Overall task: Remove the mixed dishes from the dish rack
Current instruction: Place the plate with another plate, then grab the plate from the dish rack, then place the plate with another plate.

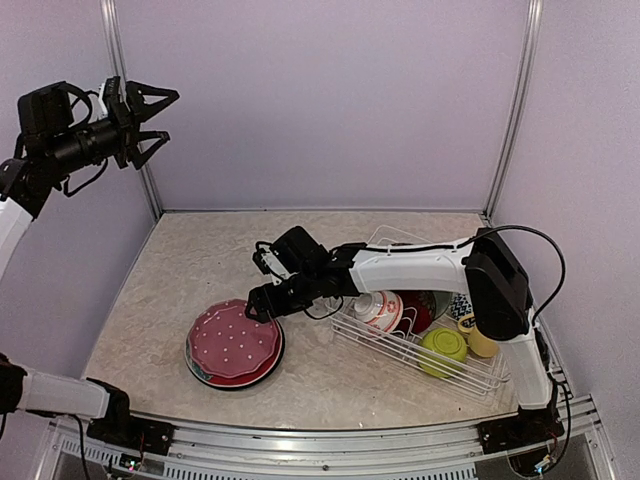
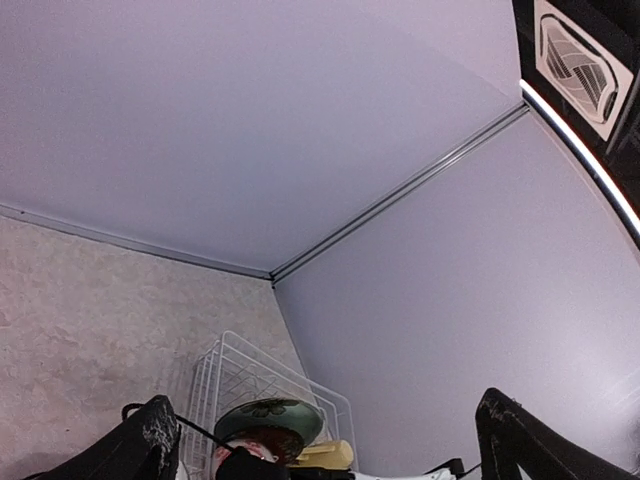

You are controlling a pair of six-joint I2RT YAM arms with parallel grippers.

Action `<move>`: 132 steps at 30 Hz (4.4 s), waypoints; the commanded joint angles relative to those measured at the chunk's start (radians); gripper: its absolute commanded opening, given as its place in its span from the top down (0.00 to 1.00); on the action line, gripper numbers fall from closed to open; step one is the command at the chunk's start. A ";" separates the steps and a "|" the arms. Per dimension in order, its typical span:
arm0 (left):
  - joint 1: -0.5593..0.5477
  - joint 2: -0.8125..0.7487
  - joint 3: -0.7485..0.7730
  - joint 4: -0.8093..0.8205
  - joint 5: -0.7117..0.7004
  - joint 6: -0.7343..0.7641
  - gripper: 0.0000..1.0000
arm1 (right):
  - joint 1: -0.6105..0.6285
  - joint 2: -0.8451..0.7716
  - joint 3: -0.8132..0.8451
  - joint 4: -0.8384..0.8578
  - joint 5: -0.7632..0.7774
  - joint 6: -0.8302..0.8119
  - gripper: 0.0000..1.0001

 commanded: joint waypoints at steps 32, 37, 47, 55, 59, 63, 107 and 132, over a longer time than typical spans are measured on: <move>0.035 -0.152 -0.140 0.026 -0.208 0.291 0.01 | -0.085 -0.524 -0.192 -0.287 0.593 -0.222 0.00; 0.036 -0.118 -0.167 -0.009 -0.248 0.374 0.01 | -0.192 -0.688 -0.333 -0.367 0.615 -0.200 0.01; 0.047 -0.085 -0.212 -0.013 -0.234 0.432 0.01 | -0.452 -0.925 -0.635 -0.250 0.290 -0.269 0.10; 0.046 -0.073 -0.216 -0.011 -0.203 0.435 0.01 | -0.542 -0.914 -0.678 -0.228 0.141 -0.328 0.27; 0.048 -0.075 -0.220 -0.007 -0.187 0.431 0.01 | -0.575 -0.898 -0.683 -0.234 0.113 -0.365 0.33; 0.051 -0.074 -0.222 -0.004 -0.176 0.428 0.01 | -0.590 -0.873 -0.686 -0.223 0.059 -0.395 0.39; 0.065 -0.055 -0.230 0.008 -0.124 0.397 0.01 | -0.553 -1.000 -0.587 -0.282 0.179 -0.422 1.00; 0.056 -0.067 -0.228 0.006 -0.121 0.397 0.01 | -0.521 -1.015 -0.608 0.216 -0.002 -0.016 1.00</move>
